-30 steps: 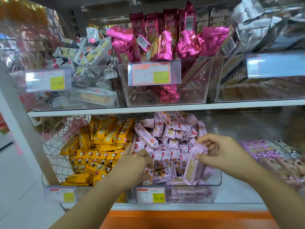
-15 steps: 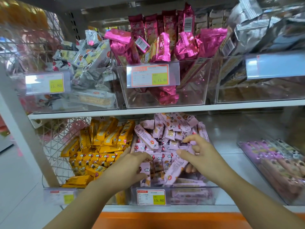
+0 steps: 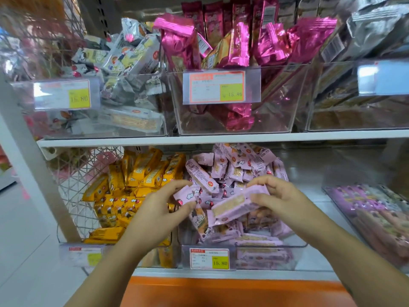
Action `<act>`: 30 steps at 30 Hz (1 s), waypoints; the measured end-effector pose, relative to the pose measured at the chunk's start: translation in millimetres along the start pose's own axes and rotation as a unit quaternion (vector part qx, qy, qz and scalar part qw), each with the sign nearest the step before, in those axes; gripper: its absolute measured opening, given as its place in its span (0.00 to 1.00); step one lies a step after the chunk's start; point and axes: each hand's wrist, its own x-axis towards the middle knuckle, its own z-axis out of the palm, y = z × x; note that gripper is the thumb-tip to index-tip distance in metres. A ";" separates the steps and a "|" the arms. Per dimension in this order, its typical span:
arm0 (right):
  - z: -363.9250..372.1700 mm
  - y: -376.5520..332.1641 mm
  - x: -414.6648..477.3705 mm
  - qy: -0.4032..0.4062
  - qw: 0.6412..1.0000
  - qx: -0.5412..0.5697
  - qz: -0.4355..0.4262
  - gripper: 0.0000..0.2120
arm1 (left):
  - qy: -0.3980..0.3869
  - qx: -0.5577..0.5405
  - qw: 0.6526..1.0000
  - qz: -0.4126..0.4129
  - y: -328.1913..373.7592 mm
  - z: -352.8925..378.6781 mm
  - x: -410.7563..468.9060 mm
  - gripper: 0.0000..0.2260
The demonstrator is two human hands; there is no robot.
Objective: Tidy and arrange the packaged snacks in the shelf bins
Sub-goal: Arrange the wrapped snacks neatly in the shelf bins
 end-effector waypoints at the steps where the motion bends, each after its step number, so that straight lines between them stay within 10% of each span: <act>1: 2.2 -0.2 0.9 0.020 0.999 0.028 0.003 0.03 | 0.013 -0.012 1.000 -0.006 -1.8 3.1 0.8 0.16; 8: 19.0 4.1 8.6 0.098 0.995 0.004 0.013 0.10 | 0.009 -0.013 1.000 0.006 -7.2 28.4 7.5 0.16; 13: 25.4 3.8 10.7 -0.019 0.992 0.091 0.088 0.25 | 0.006 0.021 0.999 0.031 -15.0 32.1 4.7 0.15; 18: 26.4 1.0 8.1 -0.098 0.984 0.115 0.098 0.14 | 0.023 0.028 0.999 0.039 -14.7 31.3 0.8 0.17; 24: 27.8 5.3 10.9 0.051 0.998 -0.033 0.029 0.17 | 0.051 -0.003 0.998 0.040 -14.5 26.9 -5.7 0.15; 30: 24.4 -2.0 10.0 0.038 0.974 0.215 0.062 0.08 | 0.092 -0.090 0.992 0.000 -11.3 15.5 -5.3 0.12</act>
